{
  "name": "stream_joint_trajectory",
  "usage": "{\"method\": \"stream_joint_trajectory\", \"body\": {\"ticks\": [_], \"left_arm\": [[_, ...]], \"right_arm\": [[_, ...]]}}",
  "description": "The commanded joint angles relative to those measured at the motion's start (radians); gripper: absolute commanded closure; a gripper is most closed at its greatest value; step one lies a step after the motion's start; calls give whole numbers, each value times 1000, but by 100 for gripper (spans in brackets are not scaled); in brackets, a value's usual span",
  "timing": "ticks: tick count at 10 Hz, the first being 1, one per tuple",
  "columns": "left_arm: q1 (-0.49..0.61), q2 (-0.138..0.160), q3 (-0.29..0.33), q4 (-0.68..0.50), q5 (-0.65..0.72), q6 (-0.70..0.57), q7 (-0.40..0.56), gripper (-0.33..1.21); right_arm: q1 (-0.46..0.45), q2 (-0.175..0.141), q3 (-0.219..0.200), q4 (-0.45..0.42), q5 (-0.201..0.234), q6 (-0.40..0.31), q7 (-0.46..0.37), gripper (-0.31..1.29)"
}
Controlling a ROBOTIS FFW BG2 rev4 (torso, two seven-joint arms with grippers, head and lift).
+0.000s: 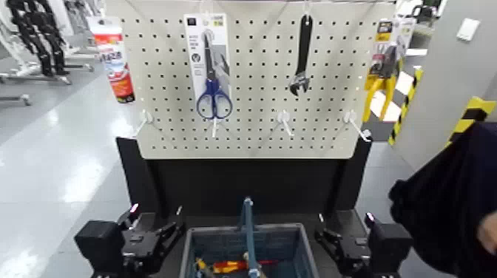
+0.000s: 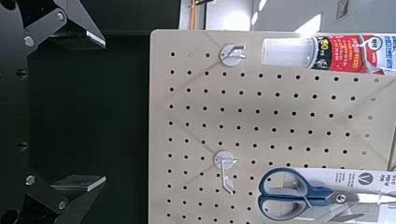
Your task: Grasp the handle of the crate.
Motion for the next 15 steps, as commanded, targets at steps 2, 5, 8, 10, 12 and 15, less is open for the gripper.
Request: {"method": "stream_joint_trajectory", "body": {"ticks": [2, 5, 8, 10, 12, 15], "left_arm": [[-8, 1, 2, 0, 15, 12, -13, 26], [-43, -10, 29, -17, 157, 142, -102, 27], [-107, 35, 69, -61, 506, 439, -140, 26], [-149, 44, 103, -43, 713, 598, -145, 26], [-178, 61, 121, -9, 894, 710, -140, 26], [-221, 82, 103, 107, 1159, 813, -157, 26]], "right_arm": [[-3, -1, 2, 0, 1, 2, -1, 14], [-3, -1, 3, 2, -2, 5, -1, 14], [-5, -1, 3, 2, -4, 16, -1, 14], [-6, -1, 6, 2, -4, 18, -1, 14], [-6, -1, 6, 2, -4, 18, -1, 14], [-6, 2, 8, 2, -5, 18, -1, 14]]}}
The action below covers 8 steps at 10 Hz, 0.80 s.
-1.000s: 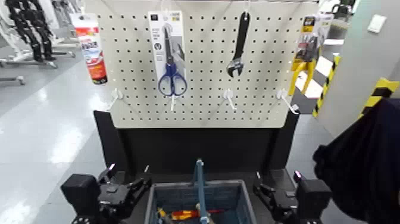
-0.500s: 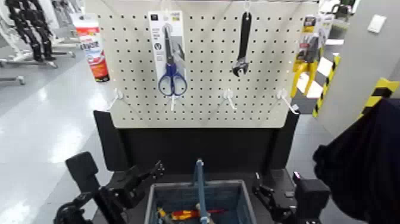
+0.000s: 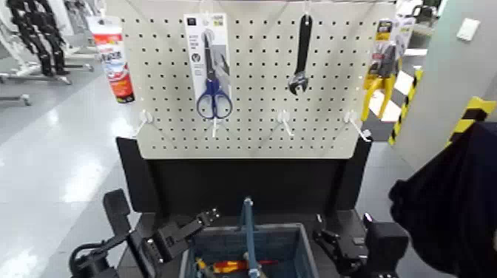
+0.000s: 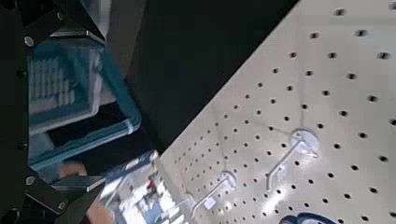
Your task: Grasp the handle of the crate.
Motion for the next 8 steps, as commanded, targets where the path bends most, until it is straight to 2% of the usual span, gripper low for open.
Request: {"method": "stream_joint_trajectory", "body": {"ticks": [1, 4, 8], "left_arm": [[-40, 11, -29, 100, 173, 61, -24, 26], [-134, 36, -89, 246, 283, 130, -87, 27], [-215, 59, -197, 399, 417, 148, -106, 27]], "right_arm": [[1, 2, 0, 0, -2, -4, 0, 14], [1, 3, 2, 3, -7, -10, 0, 14], [2, 5, 2, 8, -13, -21, 0, 14]]}}
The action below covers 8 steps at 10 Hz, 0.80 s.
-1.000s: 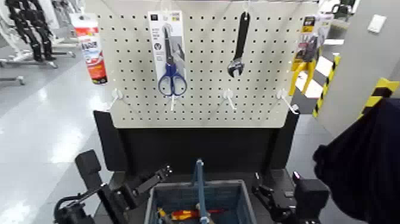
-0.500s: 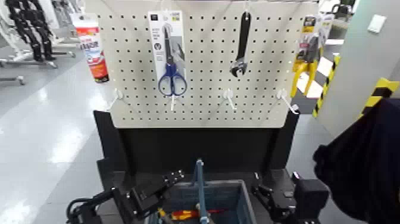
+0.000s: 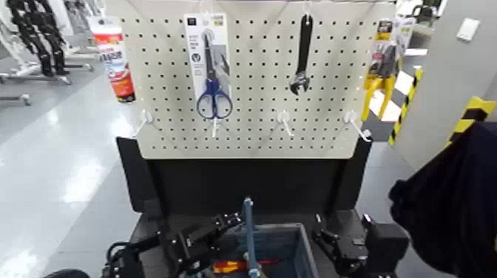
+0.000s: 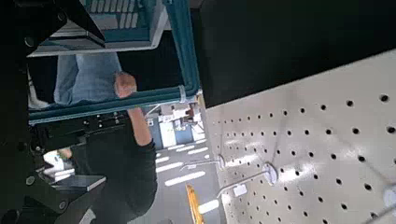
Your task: Grasp the handle of the crate.
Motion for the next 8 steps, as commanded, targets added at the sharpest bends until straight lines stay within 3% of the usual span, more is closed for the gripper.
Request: {"method": "stream_joint_trajectory", "body": {"ticks": [1, 2, 4, 6, 8], "left_arm": [[-45, 6, -65, 80, 55, 3, -24, 28], [-54, 6, -78, 97, 62, 3, -35, 35], [-53, 6, -79, 103, 62, 0, -36, 82], [-53, 6, -81, 103, 62, -2, -36, 113], [-51, 6, -84, 103, 62, -7, -35, 114]], "right_arm": [[0, 0, -1, 3, -3, -7, 0, 14], [0, 0, 0, 4, -5, -9, 0, 14], [2, 0, -1, 4, -6, -10, 2, 14], [2, 0, -1, 4, -6, -10, 2, 14], [0, 0, -1, 6, -8, -12, 3, 14]]}}
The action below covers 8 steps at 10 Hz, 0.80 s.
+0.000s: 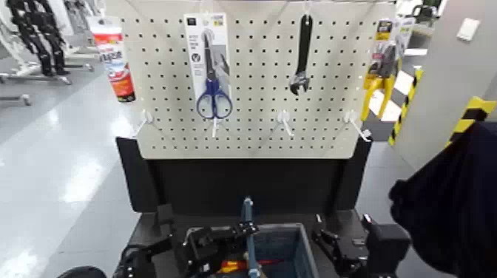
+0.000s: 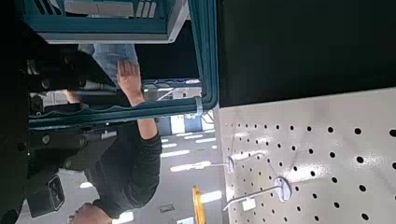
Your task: Grasp the handle of the crate.
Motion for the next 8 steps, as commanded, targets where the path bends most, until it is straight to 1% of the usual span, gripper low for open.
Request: {"method": "stream_joint_trajectory", "body": {"ticks": [1, 4, 6, 8], "left_arm": [[1, 2, -3, 0, 0, -3, 0, 114], [11, 2, -4, -12, 0, -12, 0, 114], [29, 0, 0, -48, 6, -26, 0, 114], [55, -2, 7, -109, 25, -27, 10, 114]], "right_arm": [[-1, 0, 0, 1, -1, 0, 1, 14], [-1, -2, -1, 3, -2, 0, 1, 14], [-1, -2, -5, 3, -2, 0, 1, 14], [-1, -2, -8, 1, -1, -2, 1, 15]]}}
